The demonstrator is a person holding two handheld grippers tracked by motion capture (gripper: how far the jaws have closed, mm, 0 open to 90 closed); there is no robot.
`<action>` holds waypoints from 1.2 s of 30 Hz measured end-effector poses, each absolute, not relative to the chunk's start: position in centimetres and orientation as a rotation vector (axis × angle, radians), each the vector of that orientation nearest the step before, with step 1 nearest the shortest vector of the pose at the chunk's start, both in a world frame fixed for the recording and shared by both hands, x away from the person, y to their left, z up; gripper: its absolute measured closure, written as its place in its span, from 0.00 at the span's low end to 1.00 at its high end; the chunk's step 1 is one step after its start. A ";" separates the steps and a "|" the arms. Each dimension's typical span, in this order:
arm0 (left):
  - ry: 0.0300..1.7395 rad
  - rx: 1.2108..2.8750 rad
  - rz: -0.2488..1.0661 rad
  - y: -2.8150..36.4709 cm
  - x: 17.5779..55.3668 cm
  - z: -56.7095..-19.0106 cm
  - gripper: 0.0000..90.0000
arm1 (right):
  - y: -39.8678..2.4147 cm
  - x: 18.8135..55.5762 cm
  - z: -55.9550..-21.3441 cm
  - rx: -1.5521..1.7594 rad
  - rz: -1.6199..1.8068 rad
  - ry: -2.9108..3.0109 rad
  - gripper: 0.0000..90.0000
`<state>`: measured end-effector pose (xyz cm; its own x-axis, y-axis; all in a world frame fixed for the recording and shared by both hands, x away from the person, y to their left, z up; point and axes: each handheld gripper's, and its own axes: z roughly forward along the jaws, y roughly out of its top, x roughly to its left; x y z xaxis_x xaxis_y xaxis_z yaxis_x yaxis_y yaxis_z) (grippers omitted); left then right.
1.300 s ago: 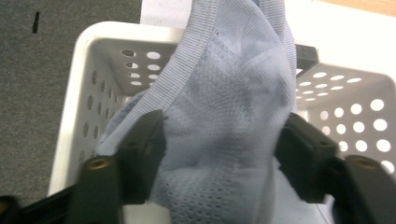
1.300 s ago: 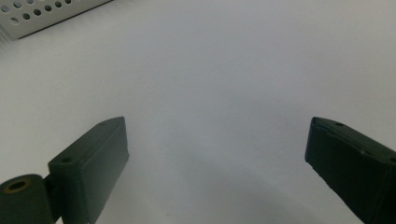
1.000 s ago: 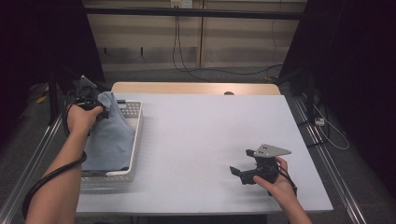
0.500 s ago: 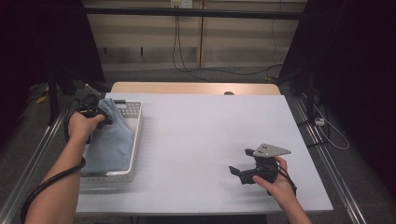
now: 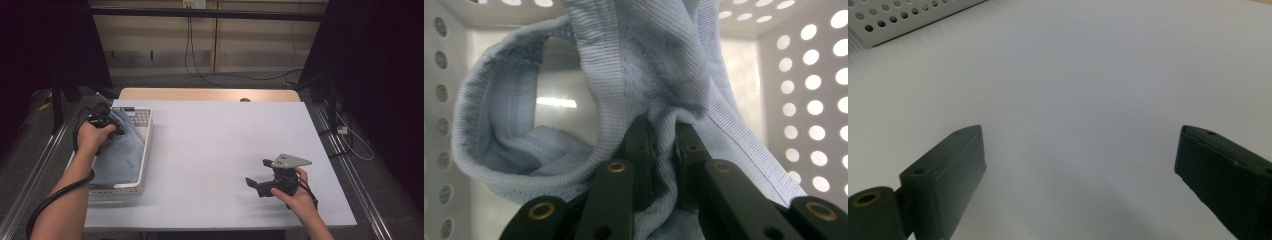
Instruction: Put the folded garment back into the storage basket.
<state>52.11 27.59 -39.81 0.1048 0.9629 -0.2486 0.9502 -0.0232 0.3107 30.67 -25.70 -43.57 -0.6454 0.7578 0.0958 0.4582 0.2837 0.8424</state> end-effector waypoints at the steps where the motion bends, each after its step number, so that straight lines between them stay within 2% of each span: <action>1: 1.860 2.002 0.050 27.7 52.1 -39.8 0.86 | -25.7 30.7 -43.6 1.103 1.298 2.236 0.07; 10: 1.857 1.977 0.118 28.3 52.3 -37.1 0.63 | -25.8 30.6 -43.5 1.107 1.302 2.230 0.07; 16: 1.824 1.921 0.236 28.5 52.7 -35.6 0.56 | -25.7 30.7 -43.5 1.106 1.302 2.230 0.07; 25: 1.820 1.886 0.336 28.2 53.6 -36.2 0.65 | -25.7 30.8 -43.6 1.104 1.303 2.231 0.07; 31: 1.798 1.911 0.334 27.9 54.1 -37.0 0.69 | -25.6 30.7 -43.5 1.098 1.304 2.232 0.07; 36: 1.792 1.905 0.301 27.4 54.3 -37.4 0.79 | -25.8 30.8 -43.6 1.102 1.305 2.231 0.07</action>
